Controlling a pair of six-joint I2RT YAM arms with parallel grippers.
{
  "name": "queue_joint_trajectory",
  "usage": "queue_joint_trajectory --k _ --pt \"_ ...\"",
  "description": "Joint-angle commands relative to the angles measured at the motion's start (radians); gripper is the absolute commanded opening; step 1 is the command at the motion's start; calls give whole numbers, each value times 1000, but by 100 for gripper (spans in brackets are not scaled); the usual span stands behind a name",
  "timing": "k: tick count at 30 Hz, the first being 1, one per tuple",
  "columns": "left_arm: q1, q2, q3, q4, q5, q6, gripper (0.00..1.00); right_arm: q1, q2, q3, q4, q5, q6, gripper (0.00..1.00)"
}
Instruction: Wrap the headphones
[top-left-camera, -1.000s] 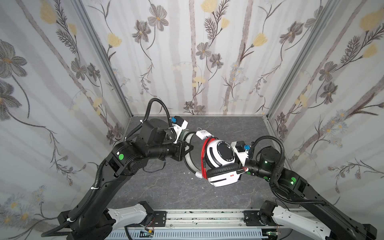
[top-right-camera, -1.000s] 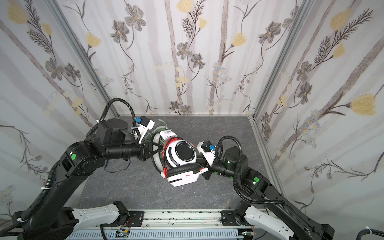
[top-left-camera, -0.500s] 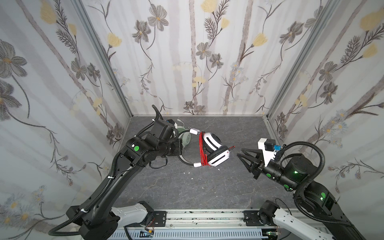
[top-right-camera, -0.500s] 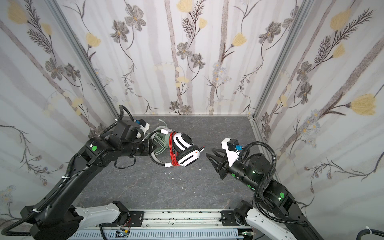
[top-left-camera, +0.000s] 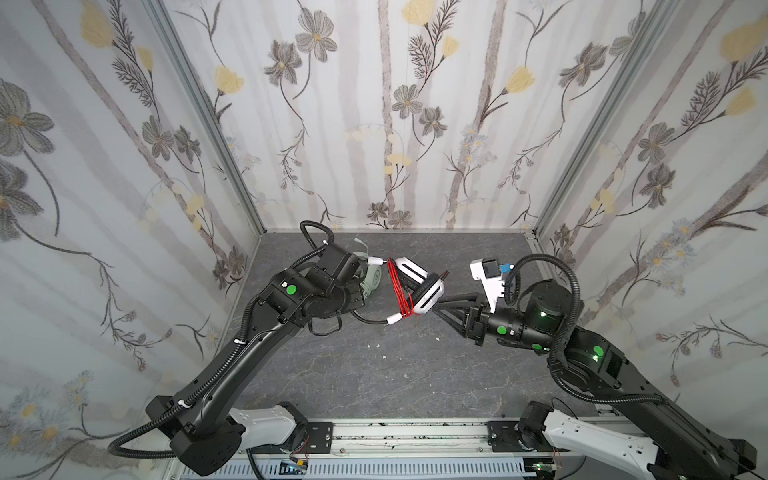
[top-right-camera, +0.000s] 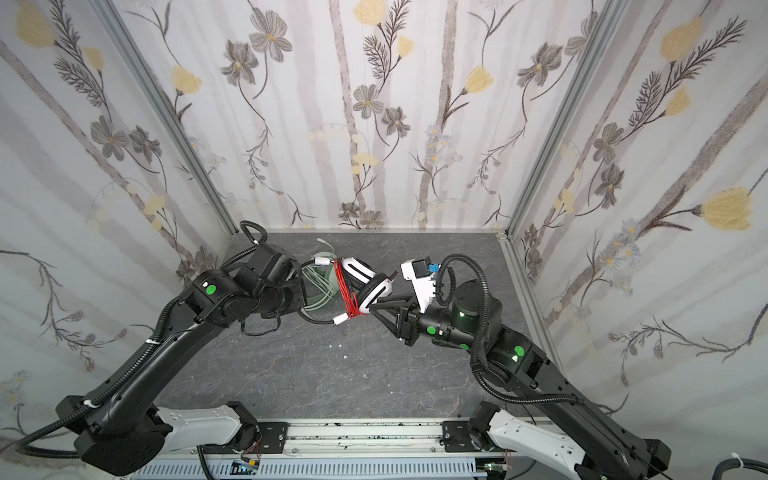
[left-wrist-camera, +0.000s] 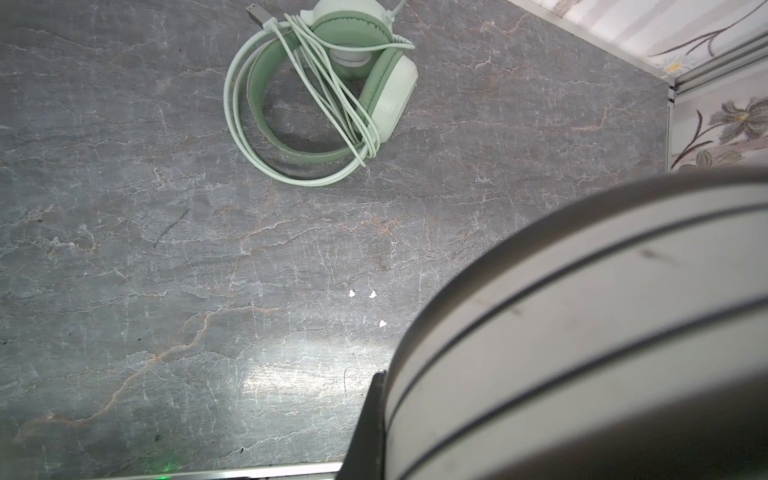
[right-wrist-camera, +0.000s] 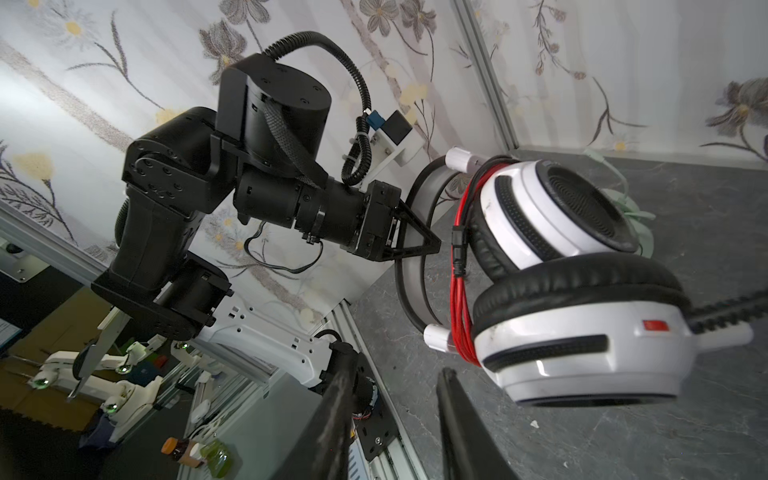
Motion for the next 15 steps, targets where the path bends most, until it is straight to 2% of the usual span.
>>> queue_joint_trajectory --k 1,6,15 --pt "-12 21 12 23 -33 -63 0 23 43 -12 115 29 140 35" --pt "-35 26 11 27 -39 -74 0 28 104 1 143 96 140 34" --pt "-71 19 4 31 -46 -88 0 28 216 54 113 105 125 29"
